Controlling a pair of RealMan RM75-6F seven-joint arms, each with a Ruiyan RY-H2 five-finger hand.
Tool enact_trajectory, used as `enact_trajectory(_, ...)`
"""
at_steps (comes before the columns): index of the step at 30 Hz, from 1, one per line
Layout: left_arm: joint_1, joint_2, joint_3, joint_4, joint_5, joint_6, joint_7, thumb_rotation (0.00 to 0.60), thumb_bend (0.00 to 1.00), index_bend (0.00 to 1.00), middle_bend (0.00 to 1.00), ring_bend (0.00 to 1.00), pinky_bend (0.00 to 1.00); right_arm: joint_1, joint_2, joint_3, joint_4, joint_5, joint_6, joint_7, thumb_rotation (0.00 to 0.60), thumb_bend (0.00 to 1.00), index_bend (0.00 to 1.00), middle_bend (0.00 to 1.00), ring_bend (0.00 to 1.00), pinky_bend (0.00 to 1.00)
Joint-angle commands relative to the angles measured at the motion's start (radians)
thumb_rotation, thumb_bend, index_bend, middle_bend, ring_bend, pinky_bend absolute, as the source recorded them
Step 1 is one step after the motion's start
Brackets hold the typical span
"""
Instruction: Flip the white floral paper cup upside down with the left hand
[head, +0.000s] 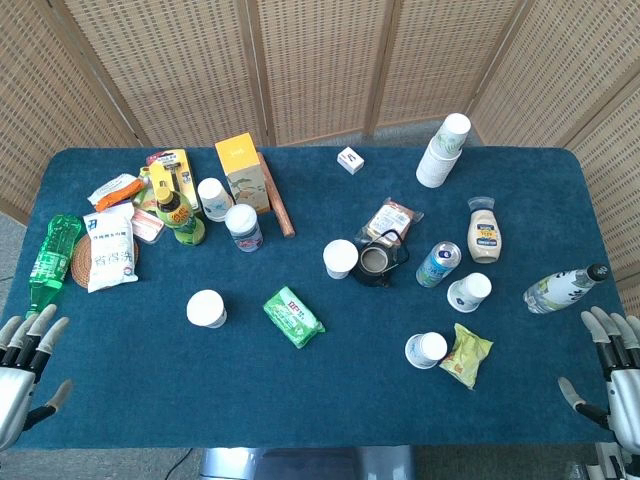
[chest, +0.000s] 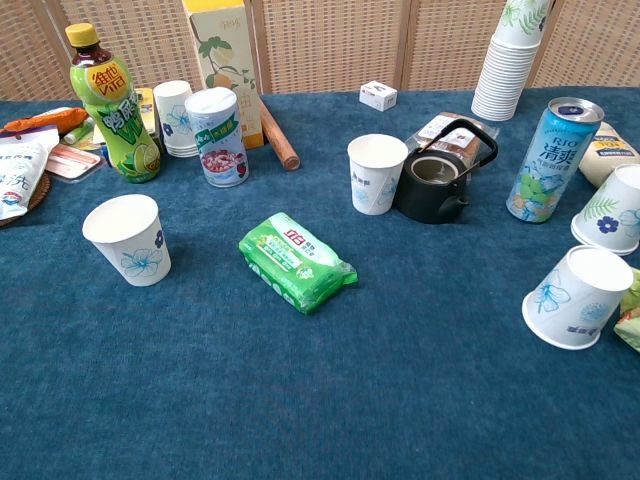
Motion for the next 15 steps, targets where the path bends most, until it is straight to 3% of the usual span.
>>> enact_trajectory(1,0.002,0.001,0.000,-0.001,0.001,0.002,0.001,0.600,0.35,0.00,0.00,0.00,0.00,0.002,-0.002,-0.001,0.003,-0.002,-0.003,0.004,0.600,0.28,0.00,0.00,0.00,0.00)
enact_trajectory(9,-0.013,0.006,0.000,-0.002,-0.020,-0.037,-0.031,0.600,0.35,0.00,0.00,0.00,0.00,0.004,0.001,0.001,-0.005,-0.007,-0.001,0.003,0.600,0.28,0.00,0.00,0.00,0.00)
enact_trajectory(15,-0.084,0.004,-0.031,-0.040,-0.078,-0.154,-0.057,0.600,0.35,0.00,0.00,0.00,0.00,0.004,0.004,0.001,-0.005,-0.003,-0.002,0.012,0.600,0.28,0.00,0.00,0.00,0.00)
